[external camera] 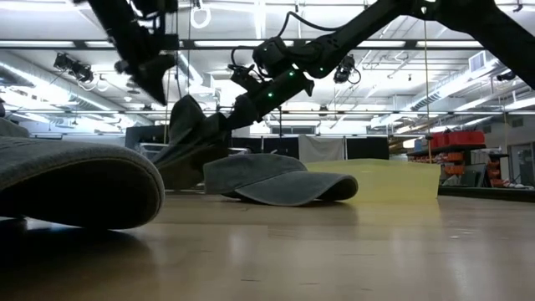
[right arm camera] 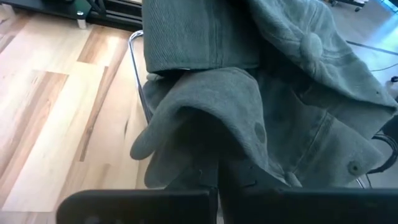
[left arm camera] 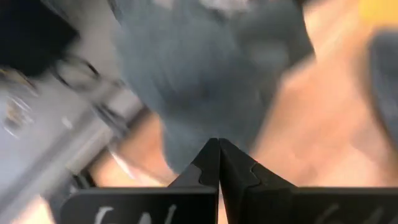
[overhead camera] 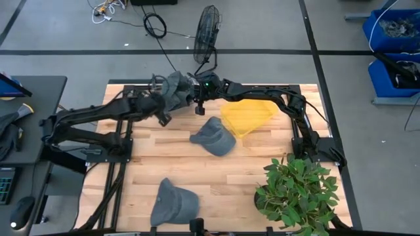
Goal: Pick & Place hat
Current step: Put the black cap into the transparent bin
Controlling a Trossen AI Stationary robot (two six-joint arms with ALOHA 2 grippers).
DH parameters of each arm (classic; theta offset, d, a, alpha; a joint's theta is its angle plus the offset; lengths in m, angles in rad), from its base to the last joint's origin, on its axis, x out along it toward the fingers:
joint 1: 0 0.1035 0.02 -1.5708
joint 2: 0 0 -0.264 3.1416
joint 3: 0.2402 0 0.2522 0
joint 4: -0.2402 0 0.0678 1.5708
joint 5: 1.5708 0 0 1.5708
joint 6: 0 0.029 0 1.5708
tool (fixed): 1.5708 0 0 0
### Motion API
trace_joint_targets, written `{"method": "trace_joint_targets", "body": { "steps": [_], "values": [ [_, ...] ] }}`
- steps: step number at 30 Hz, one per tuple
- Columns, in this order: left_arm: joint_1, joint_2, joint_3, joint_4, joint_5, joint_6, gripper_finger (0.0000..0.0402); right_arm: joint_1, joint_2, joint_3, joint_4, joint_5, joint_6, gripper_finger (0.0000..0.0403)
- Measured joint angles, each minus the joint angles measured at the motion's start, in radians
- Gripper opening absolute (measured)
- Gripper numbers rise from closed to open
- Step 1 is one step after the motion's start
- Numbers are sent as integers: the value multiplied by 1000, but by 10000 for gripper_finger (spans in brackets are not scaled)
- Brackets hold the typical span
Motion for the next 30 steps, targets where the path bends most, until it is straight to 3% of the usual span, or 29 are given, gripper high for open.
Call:
{"method": "trace_joint_targets", "body": {
  "steps": [2,5,10,13,23,30],
  "values": [
    [8,-3,0,78,-47,74,2,0,0,0,-2,0,0,0],
    [61,10,1,159,-30,146,2,0,0,0,-18,0,0,0],
    [154,79,1,191,18,140,2,0,0,0,-48,2,1,0],
    [186,135,0,200,104,144,2,0,0,0,-49,2,13,0],
    [193,354,5,358,178,207,2,0,0,0,-52,2,18,0],
    [244,400,6,363,224,206,2,0,0,0,-52,5,18,0]
  ]
}}
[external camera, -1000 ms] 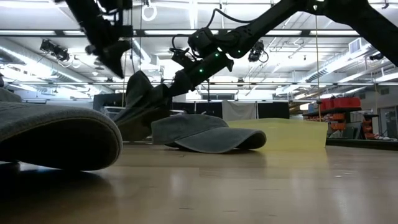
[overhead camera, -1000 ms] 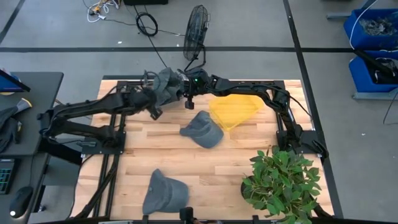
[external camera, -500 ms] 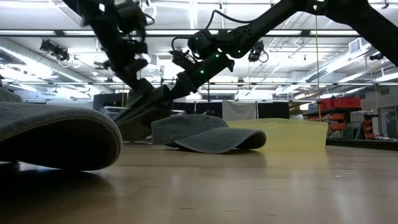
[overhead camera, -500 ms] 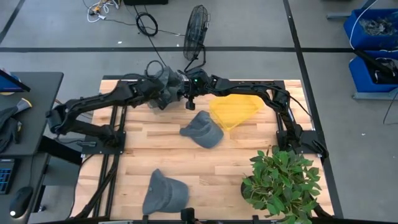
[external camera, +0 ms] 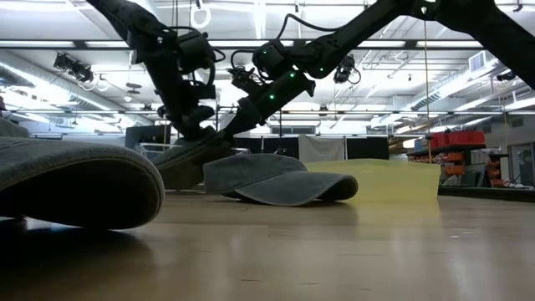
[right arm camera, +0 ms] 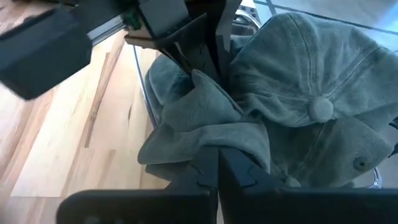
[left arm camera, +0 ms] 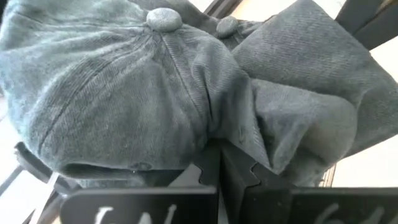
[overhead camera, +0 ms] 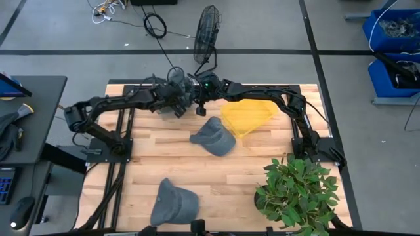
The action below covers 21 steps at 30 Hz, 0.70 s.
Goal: Pick & Place hat
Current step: Put the black cap into the transparent bin
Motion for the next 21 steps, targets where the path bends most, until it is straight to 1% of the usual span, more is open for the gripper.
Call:
{"method": "trace_joint_targets", "body": {
  "steps": [7,12,17,21],
  "values": [
    [75,1,-2,5,129,-7,2,1,0,0,-11,1,20,0],
    [119,1,-4,-2,151,-7,2,2,0,0,-30,-7,34,0],
    [137,2,-4,-13,168,-7,2,3,0,0,-26,-7,34,0],
    [148,3,-4,-21,228,-8,2,4,0,0,-28,-7,34,0]
  ]
}}
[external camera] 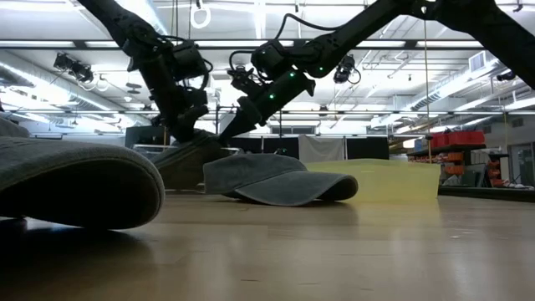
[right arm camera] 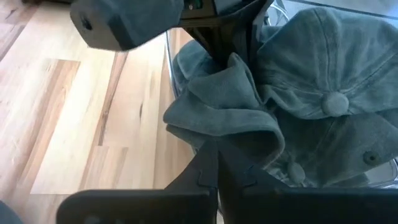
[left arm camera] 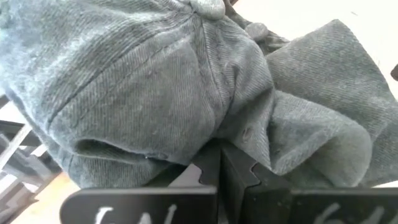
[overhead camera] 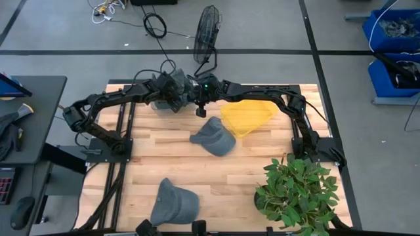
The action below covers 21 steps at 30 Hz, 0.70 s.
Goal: Pick & Place hat
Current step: Put the black cap into the transparent bin
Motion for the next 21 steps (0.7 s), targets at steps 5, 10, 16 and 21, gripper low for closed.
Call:
{"method": "trace_joint_targets", "body": {
  "steps": [5,10,16,21],
  "values": [
    [1,15,1,0,27,0,2,0,0,0,-11,1,0,0],
    [8,57,2,7,38,-1,2,0,0,0,-11,2,0,0],
    [11,63,2,10,41,-1,2,0,0,0,-11,2,-1,0],
    [12,63,2,10,42,-2,2,0,0,0,-11,2,-1,0]
  ]
}}
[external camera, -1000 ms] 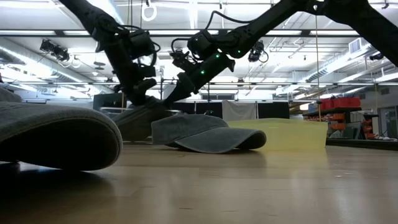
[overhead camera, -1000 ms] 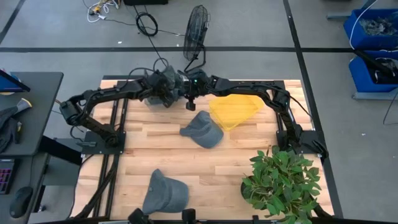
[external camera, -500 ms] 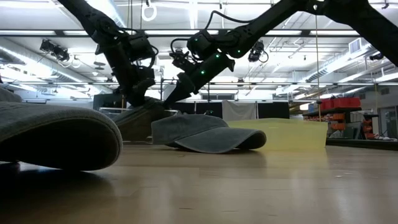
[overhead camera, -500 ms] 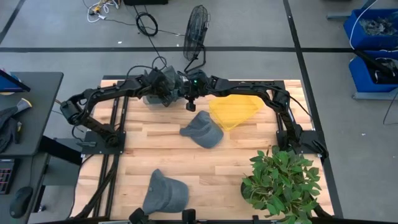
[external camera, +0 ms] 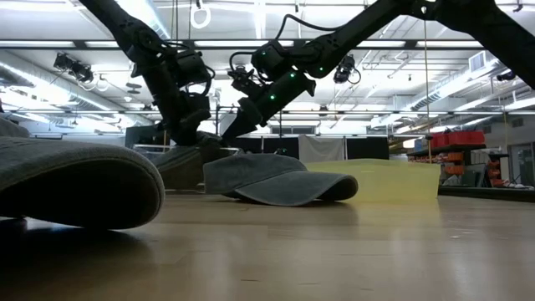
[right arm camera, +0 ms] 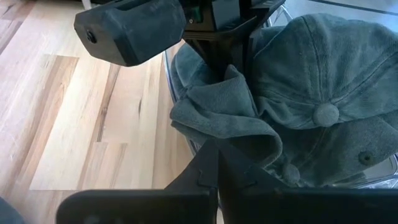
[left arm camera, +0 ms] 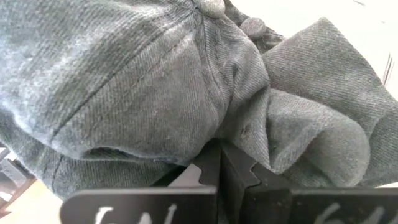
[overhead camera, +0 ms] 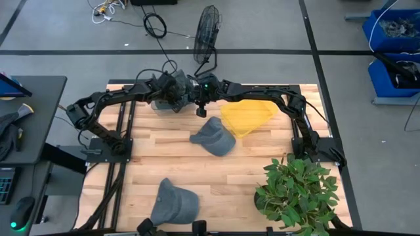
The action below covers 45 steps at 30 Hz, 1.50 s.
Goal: Pick & Place hat
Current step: Put the black cap into the transparent bin, then put the top gray cap into the yellow bin
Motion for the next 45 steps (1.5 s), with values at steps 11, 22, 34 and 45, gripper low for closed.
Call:
{"method": "trace_joint_targets", "body": {
  "steps": [11,22,34,45],
  "values": [
    [32,3,0,2,19,0,2,0,0,0,-21,0,0,0],
    [61,114,-2,17,5,4,2,0,0,0,-37,0,-9,0],
    [9,-47,-12,-50,7,10,2,1,-15,-2,-94,1,-9,0],
    [-128,-419,-8,-167,-4,3,2,51,-188,-2,-326,4,-33,0]
  ]
}}
